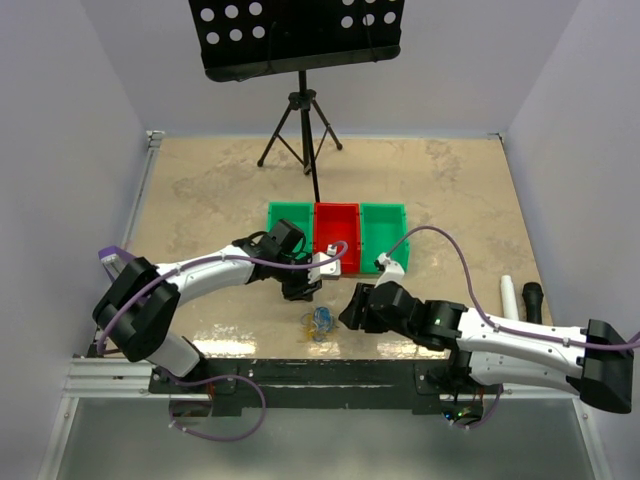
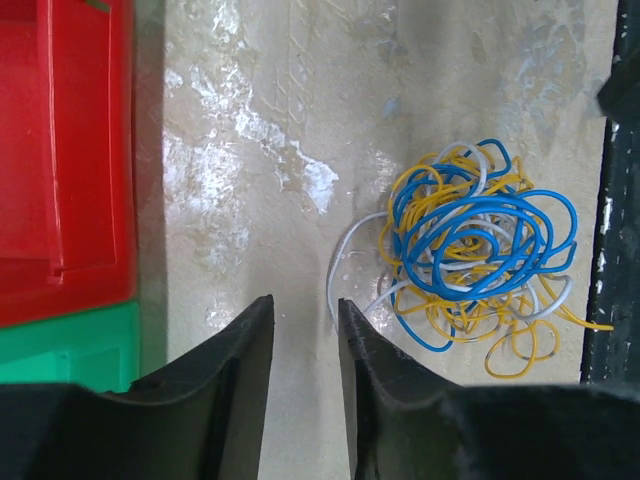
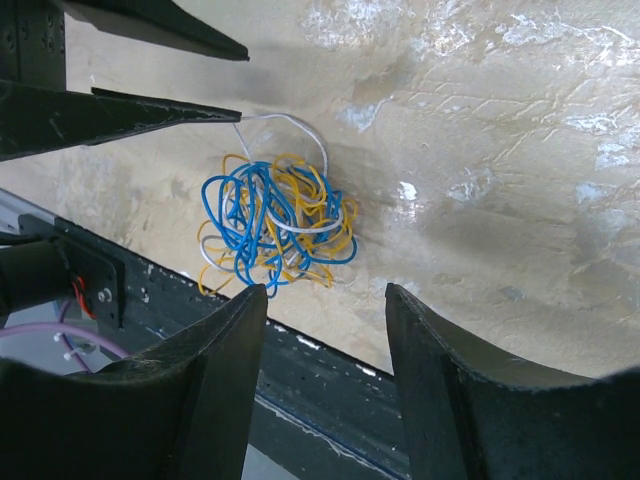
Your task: Untangle the cables
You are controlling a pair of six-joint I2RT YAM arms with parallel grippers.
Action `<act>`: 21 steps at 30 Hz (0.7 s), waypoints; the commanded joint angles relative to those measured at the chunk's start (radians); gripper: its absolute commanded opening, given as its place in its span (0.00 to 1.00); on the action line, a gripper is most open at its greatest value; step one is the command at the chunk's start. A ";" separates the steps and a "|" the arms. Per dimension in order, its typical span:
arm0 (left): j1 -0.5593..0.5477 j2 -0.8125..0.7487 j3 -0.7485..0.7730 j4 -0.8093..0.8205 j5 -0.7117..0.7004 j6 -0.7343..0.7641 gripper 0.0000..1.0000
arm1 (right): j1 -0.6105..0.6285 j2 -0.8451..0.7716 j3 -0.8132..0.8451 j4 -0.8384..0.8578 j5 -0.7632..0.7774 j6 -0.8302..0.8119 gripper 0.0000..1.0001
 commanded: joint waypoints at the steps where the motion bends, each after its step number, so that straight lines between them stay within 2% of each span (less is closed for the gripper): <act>1: -0.004 -0.026 -0.008 0.013 0.084 0.018 0.33 | -0.001 0.022 -0.019 0.060 0.004 -0.008 0.55; 6: -0.004 -0.064 -0.022 -0.007 0.069 0.007 0.02 | -0.001 0.036 -0.029 0.070 -0.001 -0.019 0.55; 15: -0.001 -0.144 0.014 -0.103 0.026 0.001 0.00 | -0.001 0.076 -0.037 0.096 0.002 -0.027 0.54; 16: -0.001 -0.141 0.012 -0.103 0.027 0.001 0.09 | -0.001 0.079 -0.036 0.096 0.002 -0.028 0.54; 17: -0.001 -0.132 0.014 -0.101 0.029 0.001 0.32 | -0.001 0.076 -0.036 0.096 0.002 -0.028 0.54; 18: -0.001 -0.115 0.018 -0.101 0.032 0.001 0.51 | 0.000 0.073 -0.034 0.091 0.007 -0.028 0.54; 19: -0.001 -0.095 0.024 -0.103 0.036 0.001 0.60 | -0.001 0.070 -0.032 0.088 0.005 -0.030 0.54; 21: -0.001 -0.046 0.046 -0.110 0.042 0.002 0.66 | -0.001 0.057 -0.028 0.077 0.013 -0.028 0.54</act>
